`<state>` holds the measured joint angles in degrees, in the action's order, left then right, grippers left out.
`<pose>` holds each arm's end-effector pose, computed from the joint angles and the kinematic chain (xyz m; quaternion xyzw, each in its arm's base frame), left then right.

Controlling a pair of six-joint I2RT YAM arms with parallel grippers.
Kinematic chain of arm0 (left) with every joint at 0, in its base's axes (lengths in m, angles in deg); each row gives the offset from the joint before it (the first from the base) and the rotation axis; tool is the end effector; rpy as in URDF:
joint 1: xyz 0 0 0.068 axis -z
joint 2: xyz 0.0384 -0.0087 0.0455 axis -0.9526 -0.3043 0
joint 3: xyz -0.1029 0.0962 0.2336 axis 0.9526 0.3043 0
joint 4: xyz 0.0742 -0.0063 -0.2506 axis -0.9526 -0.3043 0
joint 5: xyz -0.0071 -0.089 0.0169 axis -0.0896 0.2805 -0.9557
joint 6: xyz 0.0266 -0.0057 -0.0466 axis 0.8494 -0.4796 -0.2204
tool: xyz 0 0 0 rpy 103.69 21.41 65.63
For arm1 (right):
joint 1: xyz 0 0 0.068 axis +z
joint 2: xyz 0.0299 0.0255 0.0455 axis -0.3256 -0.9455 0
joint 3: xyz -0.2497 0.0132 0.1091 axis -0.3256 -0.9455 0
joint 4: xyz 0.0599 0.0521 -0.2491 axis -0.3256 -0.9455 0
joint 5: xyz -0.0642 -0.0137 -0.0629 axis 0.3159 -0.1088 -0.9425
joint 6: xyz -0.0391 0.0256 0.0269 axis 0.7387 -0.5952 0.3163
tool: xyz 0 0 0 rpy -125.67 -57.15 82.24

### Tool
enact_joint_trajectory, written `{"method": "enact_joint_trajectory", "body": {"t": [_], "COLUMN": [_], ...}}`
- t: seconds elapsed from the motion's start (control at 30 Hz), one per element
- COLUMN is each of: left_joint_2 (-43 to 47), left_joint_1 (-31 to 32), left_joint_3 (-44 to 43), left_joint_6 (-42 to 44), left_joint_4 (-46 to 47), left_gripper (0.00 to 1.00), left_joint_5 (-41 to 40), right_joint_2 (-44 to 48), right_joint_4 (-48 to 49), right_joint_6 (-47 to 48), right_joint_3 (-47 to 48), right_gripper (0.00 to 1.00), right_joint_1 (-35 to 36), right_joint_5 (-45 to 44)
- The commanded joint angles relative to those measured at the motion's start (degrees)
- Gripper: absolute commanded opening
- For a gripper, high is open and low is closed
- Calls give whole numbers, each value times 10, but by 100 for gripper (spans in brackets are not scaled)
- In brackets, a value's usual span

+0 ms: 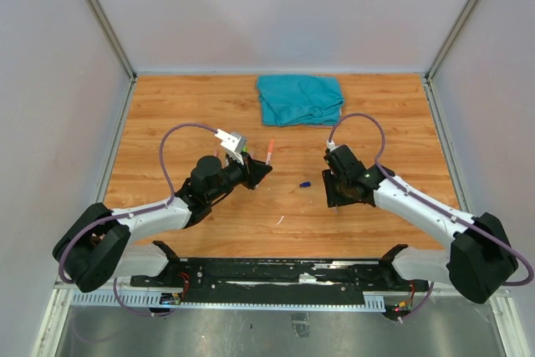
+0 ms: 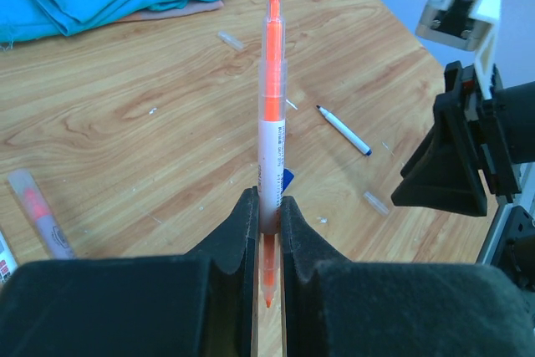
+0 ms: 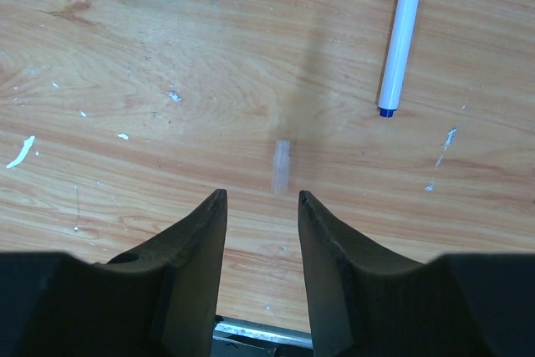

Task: Insert the pens into the pen caps
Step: Pick up the pen cap from the center of the board.

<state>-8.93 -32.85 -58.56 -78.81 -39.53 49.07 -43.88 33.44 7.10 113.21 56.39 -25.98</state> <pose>0.1922 -0.1640 0.2094 0.1541 0.7327 -0.3815 0.5421 0.1837 0.1347 0.2155 -0.0686 0.9564 0.0971 0.2669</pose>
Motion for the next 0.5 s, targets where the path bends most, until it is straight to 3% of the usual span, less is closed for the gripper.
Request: {"method": "enact_joint_trajectory", "body": {"t": [0.0,0.47], "left_joint_2": [-2,0], "left_joint_1": [-2,-2], "left_joint_3": [-6,-6], "left_joint_6": [12,13], "left_joint_4": [19,19], "left_gripper": [1,0], "left_joint_5": [-1,5], "right_joint_2": [-32,-107], "right_joint_4": [-34,-15], "right_joint_6": [28,28], "right_joint_3": [18,16], "right_gripper": [38,32], "right_joint_1": [-28,-54], "right_joint_5": [42,67]}}
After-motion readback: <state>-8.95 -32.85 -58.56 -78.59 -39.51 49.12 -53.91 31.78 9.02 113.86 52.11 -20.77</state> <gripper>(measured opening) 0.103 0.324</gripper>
